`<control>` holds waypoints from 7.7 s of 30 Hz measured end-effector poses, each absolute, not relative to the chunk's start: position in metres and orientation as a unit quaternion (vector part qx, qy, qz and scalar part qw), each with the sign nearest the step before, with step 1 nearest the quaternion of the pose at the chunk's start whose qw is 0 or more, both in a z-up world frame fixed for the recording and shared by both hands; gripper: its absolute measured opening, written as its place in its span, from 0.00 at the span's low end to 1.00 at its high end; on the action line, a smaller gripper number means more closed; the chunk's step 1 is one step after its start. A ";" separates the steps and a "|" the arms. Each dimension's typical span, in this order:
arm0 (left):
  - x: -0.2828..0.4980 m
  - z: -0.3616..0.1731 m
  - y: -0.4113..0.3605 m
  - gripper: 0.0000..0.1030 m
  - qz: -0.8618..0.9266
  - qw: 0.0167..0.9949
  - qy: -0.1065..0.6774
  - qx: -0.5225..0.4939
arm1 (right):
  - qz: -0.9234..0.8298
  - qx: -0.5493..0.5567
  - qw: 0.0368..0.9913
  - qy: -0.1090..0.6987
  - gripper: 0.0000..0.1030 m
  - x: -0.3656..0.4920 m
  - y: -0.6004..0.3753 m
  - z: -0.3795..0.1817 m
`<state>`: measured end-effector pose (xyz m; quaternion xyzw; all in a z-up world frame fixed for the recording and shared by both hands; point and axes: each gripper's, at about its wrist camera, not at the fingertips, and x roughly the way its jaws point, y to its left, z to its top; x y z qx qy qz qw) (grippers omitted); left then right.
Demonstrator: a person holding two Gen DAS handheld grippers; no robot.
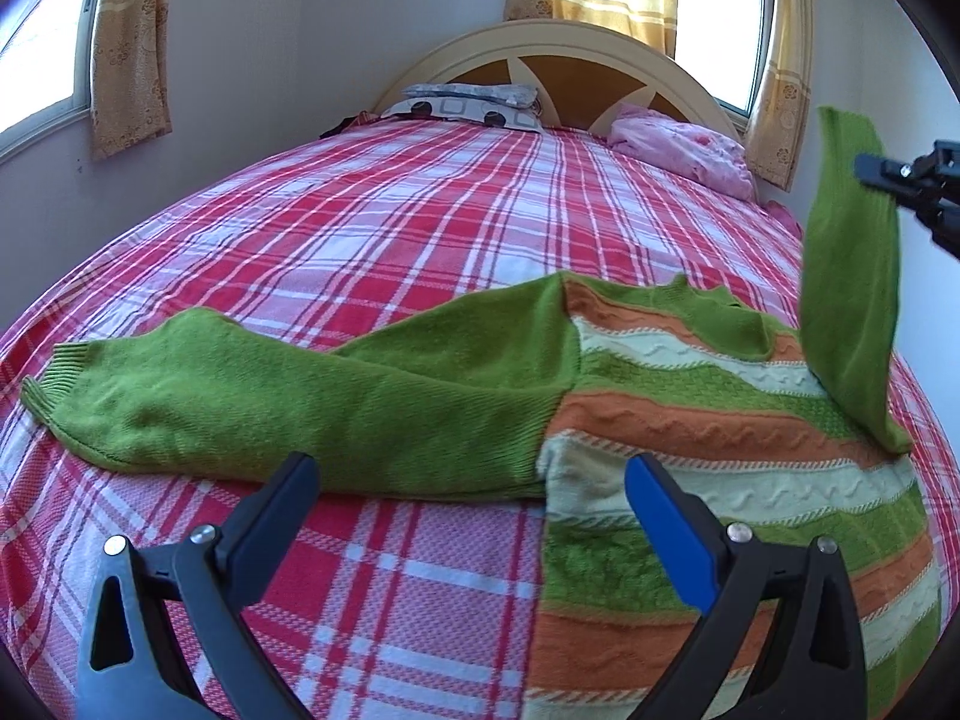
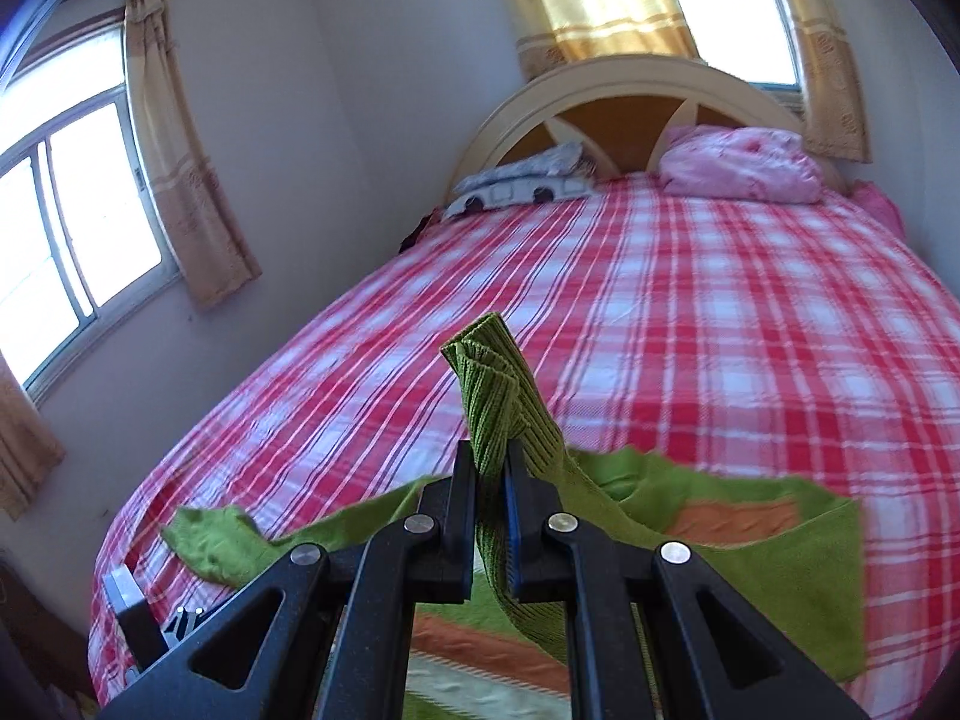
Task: Fold small clothes
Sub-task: 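Lift the sleeve with the right tool and lay it across the sweater body, then open the right tool and withdraw it from the folded sleeve, then grasp the cuff of the other green sleeve with the left tool, then lift the sleeve with the left tool and carry it across the sweater body, then lay the sleeve flat over the body and open the left tool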
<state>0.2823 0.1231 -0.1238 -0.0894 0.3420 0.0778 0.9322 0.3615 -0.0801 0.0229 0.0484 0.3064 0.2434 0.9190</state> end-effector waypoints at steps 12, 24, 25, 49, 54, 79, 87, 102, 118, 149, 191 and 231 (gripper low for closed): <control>0.278 -0.128 0.139 1.00 0.101 0.928 0.347 -0.087 | 0.275 -0.012 0.882 0.383 0.07 0.345 0.008 -0.099; 0.299 -0.108 0.109 1.00 0.092 0.936 0.338 -0.036 | 0.285 -0.028 0.871 0.400 0.65 0.317 -0.064 -0.095; 0.305 -0.107 0.102 1.00 0.089 0.936 0.338 -0.029 | 0.264 -0.031 0.880 0.394 0.65 0.319 -0.083 -0.090; 0.303 -0.129 0.085 1.00 0.131 0.912 0.382 0.064 | 0.190 -0.116 0.883 0.413 0.65 0.343 -0.060 -0.096; 0.287 -0.129 0.119 1.00 0.152 0.908 0.384 0.065 | 0.210 -0.130 0.874 0.419 0.65 0.348 0.004 -0.119; 0.251 -0.143 0.300 1.00 0.329 0.852 0.405 -0.040 | 0.181 -0.172 0.893 0.375 0.65 0.328 0.022 -0.136; 0.238 -0.155 0.354 0.82 0.320 0.834 0.386 -0.231 | 0.180 -0.175 0.894 0.371 0.65 0.326 0.022 -0.136; 0.238 -0.164 0.400 0.66 0.272 0.826 0.316 -0.379 | 0.179 -0.176 0.894 0.370 0.65 0.326 0.023 -0.136; 0.243 -0.112 0.376 0.06 0.236 0.878 0.276 -0.312 | 0.182 -0.169 0.895 0.371 0.65 0.327 0.023 -0.136; 0.323 -0.011 0.145 0.05 -0.008 0.940 0.277 -0.201 | 0.062 -0.137 0.931 0.333 0.66 0.302 -0.148 -0.087; 0.388 -0.083 -0.185 0.11 -0.173 0.914 0.367 -0.035 | -0.014 -0.031 0.937 0.349 0.66 0.269 -0.304 -0.100; 0.315 -0.147 0.106 0.18 -0.057 0.909 0.369 -0.184 | 0.376 -0.103 0.773 0.500 0.07 0.455 0.105 -0.120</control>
